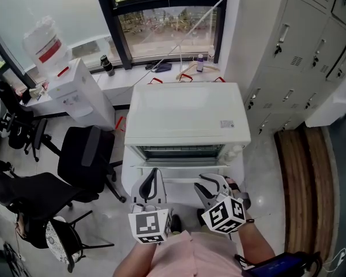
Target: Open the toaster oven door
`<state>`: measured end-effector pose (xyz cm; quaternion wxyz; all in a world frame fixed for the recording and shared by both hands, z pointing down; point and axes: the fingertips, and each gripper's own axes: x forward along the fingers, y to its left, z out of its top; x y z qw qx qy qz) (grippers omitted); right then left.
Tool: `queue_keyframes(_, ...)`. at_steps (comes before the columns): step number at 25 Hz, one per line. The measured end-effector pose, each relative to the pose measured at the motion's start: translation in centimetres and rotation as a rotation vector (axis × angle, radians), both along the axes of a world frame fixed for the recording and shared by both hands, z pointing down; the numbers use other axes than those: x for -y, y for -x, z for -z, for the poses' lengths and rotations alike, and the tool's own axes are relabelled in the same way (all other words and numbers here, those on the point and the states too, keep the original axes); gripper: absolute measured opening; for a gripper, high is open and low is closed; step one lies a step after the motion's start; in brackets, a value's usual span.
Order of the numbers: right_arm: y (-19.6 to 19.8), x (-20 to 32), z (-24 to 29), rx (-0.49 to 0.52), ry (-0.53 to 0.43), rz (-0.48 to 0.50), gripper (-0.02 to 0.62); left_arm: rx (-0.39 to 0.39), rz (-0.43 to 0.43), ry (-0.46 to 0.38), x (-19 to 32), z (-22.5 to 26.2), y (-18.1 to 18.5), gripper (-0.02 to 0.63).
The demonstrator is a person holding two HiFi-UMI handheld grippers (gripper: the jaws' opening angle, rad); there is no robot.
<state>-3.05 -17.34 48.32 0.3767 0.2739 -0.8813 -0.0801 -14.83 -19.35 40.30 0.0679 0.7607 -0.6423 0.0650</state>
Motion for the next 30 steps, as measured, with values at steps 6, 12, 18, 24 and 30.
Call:
queue_keyframes(6, 0.0, -0.6, -0.5, -0.009, 0.008, 0.008, 0.113, 0.000, 0.002, 0.005, -0.2, -0.4, 0.2, 0.014)
queue_keyframes(12, 0.0, -1.5, -1.0, -0.019, 0.019, 0.017, 0.110, -0.008, 0.002, 0.011, -0.5, -0.6, 0.4, 0.014)
queue_keyframes(18, -0.1, -1.7, -1.3, -0.028, 0.021, 0.024, 0.110, -0.013, -0.019, 0.008, -0.6, -0.6, -0.1, 0.014)
queue_keyframes(24, 0.0, -2.4, -1.7, -0.027, 0.029, 0.027, 0.109, -0.036, -0.065, 0.006, -0.8, -0.6, -0.1, 0.014)
queue_keyframes(30, -0.2, -3.4, -2.6, -0.062, 0.033, 0.003, 0.109, -0.066, -0.124, 0.002, -1.2, -0.9, 0.4, 0.014)
